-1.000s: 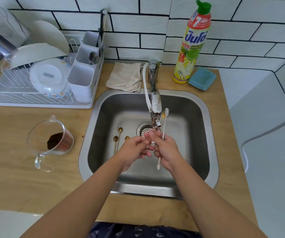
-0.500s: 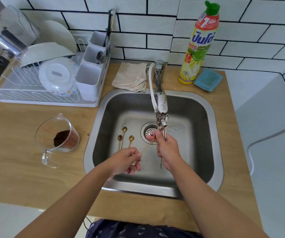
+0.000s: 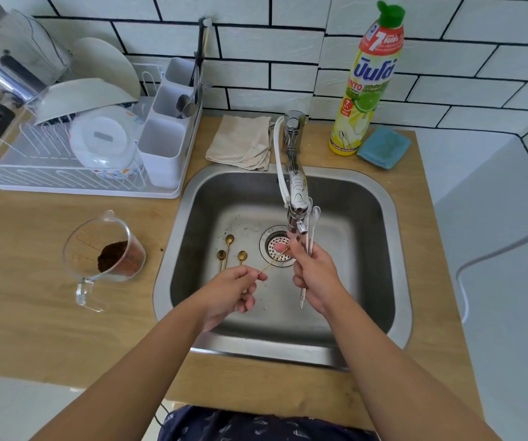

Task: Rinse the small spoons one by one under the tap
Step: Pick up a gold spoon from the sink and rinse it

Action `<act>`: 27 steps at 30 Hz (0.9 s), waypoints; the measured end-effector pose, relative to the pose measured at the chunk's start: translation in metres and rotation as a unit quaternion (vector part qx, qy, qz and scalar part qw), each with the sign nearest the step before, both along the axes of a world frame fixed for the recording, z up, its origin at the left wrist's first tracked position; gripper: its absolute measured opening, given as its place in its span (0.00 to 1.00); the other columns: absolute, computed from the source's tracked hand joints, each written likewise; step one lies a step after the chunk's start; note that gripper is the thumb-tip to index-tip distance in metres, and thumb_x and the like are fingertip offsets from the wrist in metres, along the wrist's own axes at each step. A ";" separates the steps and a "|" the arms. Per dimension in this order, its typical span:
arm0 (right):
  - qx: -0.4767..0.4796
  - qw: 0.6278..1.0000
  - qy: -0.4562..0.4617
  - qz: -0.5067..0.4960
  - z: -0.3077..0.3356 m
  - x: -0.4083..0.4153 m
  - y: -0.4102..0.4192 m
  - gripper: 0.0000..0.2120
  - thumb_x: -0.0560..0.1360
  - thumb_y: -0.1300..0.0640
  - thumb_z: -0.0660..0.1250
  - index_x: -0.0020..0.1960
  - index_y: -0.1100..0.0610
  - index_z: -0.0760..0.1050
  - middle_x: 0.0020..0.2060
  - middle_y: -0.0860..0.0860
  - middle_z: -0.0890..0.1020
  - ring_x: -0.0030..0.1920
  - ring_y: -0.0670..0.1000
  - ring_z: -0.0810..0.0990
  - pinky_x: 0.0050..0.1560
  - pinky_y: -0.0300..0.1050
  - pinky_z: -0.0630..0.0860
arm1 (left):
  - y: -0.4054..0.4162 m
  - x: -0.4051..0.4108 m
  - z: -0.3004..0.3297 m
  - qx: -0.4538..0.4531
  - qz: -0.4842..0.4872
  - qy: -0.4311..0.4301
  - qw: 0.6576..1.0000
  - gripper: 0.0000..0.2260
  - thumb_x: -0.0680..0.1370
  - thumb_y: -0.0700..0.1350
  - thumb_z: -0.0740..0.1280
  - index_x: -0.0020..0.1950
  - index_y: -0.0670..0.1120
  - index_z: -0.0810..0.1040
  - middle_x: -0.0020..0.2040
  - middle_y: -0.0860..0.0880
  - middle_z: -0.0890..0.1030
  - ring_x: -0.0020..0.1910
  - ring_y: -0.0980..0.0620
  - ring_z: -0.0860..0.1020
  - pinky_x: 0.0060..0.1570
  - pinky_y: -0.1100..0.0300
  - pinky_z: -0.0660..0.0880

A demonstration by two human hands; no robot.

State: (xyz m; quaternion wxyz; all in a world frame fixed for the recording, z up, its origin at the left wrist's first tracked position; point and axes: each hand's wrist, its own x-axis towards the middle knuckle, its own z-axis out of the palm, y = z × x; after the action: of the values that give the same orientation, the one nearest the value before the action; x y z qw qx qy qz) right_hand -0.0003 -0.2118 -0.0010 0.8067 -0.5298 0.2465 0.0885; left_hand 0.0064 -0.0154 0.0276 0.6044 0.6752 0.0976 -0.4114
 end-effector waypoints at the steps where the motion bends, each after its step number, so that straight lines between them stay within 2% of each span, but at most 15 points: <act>1: 0.000 1.000 -0.002 0.003 -0.001 -0.001 -0.001 0.06 0.82 0.52 0.68 0.57 0.51 0.82 0.52 0.56 0.88 0.23 0.43 0.59 0.22 0.35 0.58 | 0.001 0.000 0.000 0.005 0.001 0.005 1.000 0.12 0.85 0.48 0.59 0.58 0.43 0.79 0.32 0.52 0.72 0.28 0.55 0.72 0.29 0.62 0.68; 3: -0.001 1.000 -0.001 -0.001 -0.002 -0.003 0.000 0.05 0.81 0.52 0.71 0.48 0.52 0.81 0.49 0.58 0.88 0.23 0.43 0.59 0.22 0.36 0.57 | 0.004 0.000 0.000 0.026 -0.018 0.002 0.999 0.13 0.85 0.52 0.59 0.56 0.45 0.77 0.32 0.52 0.69 0.28 0.55 0.68 0.30 0.61 0.66; 5: -0.010 1.000 0.017 -0.017 -0.002 -0.001 0.002 0.08 0.81 0.51 0.70 0.45 0.53 0.78 0.48 0.58 0.88 0.22 0.43 0.58 0.22 0.36 0.57 | 0.005 -0.002 0.000 0.044 -0.052 -0.016 0.998 0.15 0.85 0.55 0.58 0.53 0.45 0.76 0.33 0.52 0.71 0.29 0.55 0.66 0.30 0.61 0.64; 8: 0.002 0.999 0.031 -0.026 -0.003 0.002 0.005 0.11 0.84 0.50 0.64 0.50 0.56 0.78 0.47 0.57 0.89 0.21 0.43 0.58 0.21 0.36 0.57 | 0.005 -0.003 0.002 0.037 -0.059 -0.018 0.997 0.15 0.85 0.53 0.58 0.51 0.43 0.76 0.35 0.49 0.76 0.27 0.55 0.66 0.29 0.62 0.64; 11: 0.009 1.000 0.023 -0.015 -0.004 0.003 0.004 0.14 0.86 0.50 0.62 0.57 0.60 0.80 0.45 0.52 0.89 0.22 0.43 0.58 0.21 0.36 0.57 | 0.007 -0.002 0.003 0.019 -0.036 0.006 0.999 0.14 0.85 0.52 0.59 0.51 0.43 0.75 0.35 0.49 0.75 0.27 0.55 0.64 0.29 0.62 0.61; 13: 0.006 1.000 0.017 -0.003 -0.004 0.001 0.004 0.14 0.84 0.50 0.64 0.57 0.60 0.81 0.43 0.49 0.89 0.23 0.43 0.58 0.22 0.36 0.57 | 0.004 -0.001 0.003 0.048 -0.027 -0.004 0.998 0.11 0.85 0.51 0.59 0.52 0.45 0.75 0.35 0.50 0.70 0.28 0.55 0.63 0.30 0.61 0.61; 16: 0.005 1.000 0.015 0.020 -0.004 -0.002 0.011 0.15 0.81 0.50 0.71 0.57 0.62 0.81 0.33 0.45 0.85 0.23 0.43 0.58 0.22 0.36 0.58 | -0.009 -0.001 0.003 0.116 -0.028 -0.056 0.991 0.09 0.84 0.50 0.57 0.54 0.48 0.75 0.40 0.50 0.70 0.34 0.53 0.65 0.33 0.60 0.64; 18: 0.007 1.000 0.017 0.016 -0.004 -0.003 0.014 0.16 0.81 0.52 0.70 0.59 0.64 0.80 0.34 0.45 0.86 0.22 0.42 0.59 0.21 0.35 0.59 | -0.018 -0.001 0.003 0.120 -0.032 -0.078 0.989 0.09 0.83 0.48 0.56 0.54 0.49 0.76 0.41 0.49 0.72 0.35 0.53 0.67 0.34 0.60 0.66; 20: 0.012 1.000 0.021 -0.007 -0.002 0.001 0.013 0.14 0.83 0.52 0.67 0.57 0.63 0.81 0.36 0.46 0.86 0.22 0.42 0.59 0.21 0.35 0.59 | -0.023 -0.004 0.004 0.085 -0.022 -0.078 0.993 0.10 0.83 0.46 0.57 0.54 0.50 0.79 0.40 0.50 0.75 0.34 0.55 0.70 0.33 0.62 0.67; 22: 0.036 0.998 0.023 -0.039 0.002 0.005 0.010 0.11 0.85 0.52 0.64 0.54 0.57 0.83 0.44 0.53 0.87 0.23 0.42 0.58 0.21 0.36 0.57 | -0.022 -0.006 0.004 0.045 -0.017 -0.073 0.996 0.10 0.83 0.43 0.60 0.55 0.48 0.81 0.39 0.52 0.79 0.33 0.58 0.74 0.33 0.64 0.70; 24: 0.046 0.997 0.021 -0.058 0.005 0.009 0.005 0.11 0.85 0.52 0.63 0.56 0.56 0.81 0.50 0.56 0.88 0.23 0.42 0.58 0.21 0.36 0.57 | -0.022 -0.007 0.004 0.011 -0.004 -0.067 0.998 0.07 0.83 0.41 0.64 0.57 0.45 0.81 0.38 0.53 0.82 0.33 0.58 0.77 0.35 0.64 0.74; 27: 0.037 0.998 0.020 -0.044 0.006 0.007 0.008 0.09 0.84 0.52 0.65 0.51 0.53 0.83 0.47 0.56 0.86 0.24 0.42 0.58 0.21 0.36 0.57 | -0.029 -0.005 0.006 -0.014 0.064 -0.069 0.996 0.06 0.81 0.38 0.68 0.57 0.40 0.80 0.40 0.46 0.84 0.38 0.54 0.82 0.43 0.62 0.80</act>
State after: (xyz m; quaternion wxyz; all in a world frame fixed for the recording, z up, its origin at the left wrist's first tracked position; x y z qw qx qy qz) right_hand 0.0064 -0.2039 0.0049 0.8235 -0.4866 0.2822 0.0730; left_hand 0.0013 -0.0445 0.0341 0.6440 0.6858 0.0930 -0.3260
